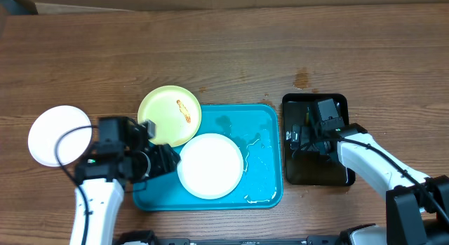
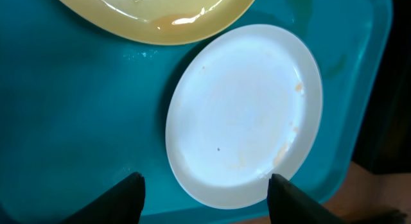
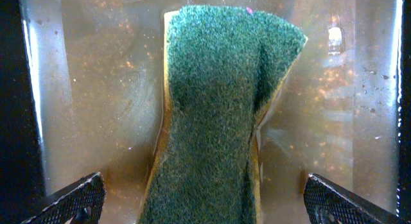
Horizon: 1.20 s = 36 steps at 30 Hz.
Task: Clean dirty plates on tray and stack at the side
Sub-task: 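Carry the white plate left and stack it on the pink-rimmed plate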
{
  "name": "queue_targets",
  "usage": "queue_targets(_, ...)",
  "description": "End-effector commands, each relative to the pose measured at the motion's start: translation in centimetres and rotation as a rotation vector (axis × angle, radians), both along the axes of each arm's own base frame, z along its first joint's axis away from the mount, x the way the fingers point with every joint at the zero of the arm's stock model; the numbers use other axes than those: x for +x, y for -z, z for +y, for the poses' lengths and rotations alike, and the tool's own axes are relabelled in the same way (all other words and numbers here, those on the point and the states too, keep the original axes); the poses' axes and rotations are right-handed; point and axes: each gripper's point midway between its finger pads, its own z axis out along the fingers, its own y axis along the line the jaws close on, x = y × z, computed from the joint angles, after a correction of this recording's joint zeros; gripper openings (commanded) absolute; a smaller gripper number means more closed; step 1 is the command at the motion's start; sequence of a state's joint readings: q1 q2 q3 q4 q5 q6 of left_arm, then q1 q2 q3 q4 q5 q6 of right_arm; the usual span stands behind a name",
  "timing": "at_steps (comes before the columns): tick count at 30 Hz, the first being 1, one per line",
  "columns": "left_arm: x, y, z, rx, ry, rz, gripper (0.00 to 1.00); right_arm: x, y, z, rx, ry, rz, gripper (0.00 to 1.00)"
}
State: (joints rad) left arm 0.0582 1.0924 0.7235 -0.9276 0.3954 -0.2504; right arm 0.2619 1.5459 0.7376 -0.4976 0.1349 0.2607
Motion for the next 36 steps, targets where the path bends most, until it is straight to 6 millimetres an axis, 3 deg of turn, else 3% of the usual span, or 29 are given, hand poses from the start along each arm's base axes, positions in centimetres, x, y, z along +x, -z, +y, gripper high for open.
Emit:
queue_targets(1, -0.7, 2.6, -0.5, 0.018, -0.021, 0.057, 0.59, -0.1, 0.2, -0.2, -0.007, 0.004, 0.002, 1.0)
queue_targets(4, -0.6, 4.3, -1.4, 0.022, 0.021, 0.057, 0.55, 0.0, 0.2, -0.2, -0.006, 0.004, 0.002, 1.0)
queue_targets(9, -0.6, 7.6, -1.3, 0.132, 0.042, 0.094, 0.58, -0.1, 0.2, -0.2, -0.007, 0.004, 0.002, 1.0)
queue_targets(13, -0.7, 9.1, -1.7, 0.166, 0.073, 0.128, 0.57, -0.1, 0.2, -0.2, -0.007, 0.004, 0.002, 1.0)
queue_targets(16, -1.0, 9.3, -2.9, 0.114, 0.095, 0.151, 0.35, -0.1, 0.2, -0.2, -0.007, 0.004, 0.002, 1.0)
queue_targets(18, -1.2, 9.1, -3.7, 0.065, 0.109, 0.159, 0.33, 0.0, 0.2, -0.2, -0.006, 0.004, 0.002, 1.0)
queue_targets(20, -1.3, 8.8, -4.6, 0.011, 0.122, 0.163, 0.12, -0.1, 0.2, -0.2, -0.007, 0.004, 0.002, 1.0)
queue_targets(21, -1.3, 8.5, -5.0, -0.014, 0.132, 0.16, 0.04, 0.0, 0.2, -0.2, -0.006, 0.004, 0.002, 1.0)
queue_targets(24, -0.3, 6.7, -6.4, -0.088, 0.179, 0.121, 0.04, 0.0, 0.2, -0.2, -0.006, 0.004, 0.002, 1.0)
queue_targets(30, 4.1, -0.4, -7.4, -0.126, 0.19, -0.066, 0.04, -0.1, 0.2, -0.2, -0.007, 0.004, 0.002, 1.0)
queue_targets(33, 6.1, -3.8, -7.1, -0.121, 0.175, -0.156, 0.04, 0.0, 0.2, -0.2, -0.006, 0.004, 0.002, 1.0)
queue_targets(36, 8.0, -5.4, -4.9, -0.06, 0.101, -0.205, 0.04, 0.0, 0.2, -0.2, -0.006, 0.004, 0.002, 1.0)
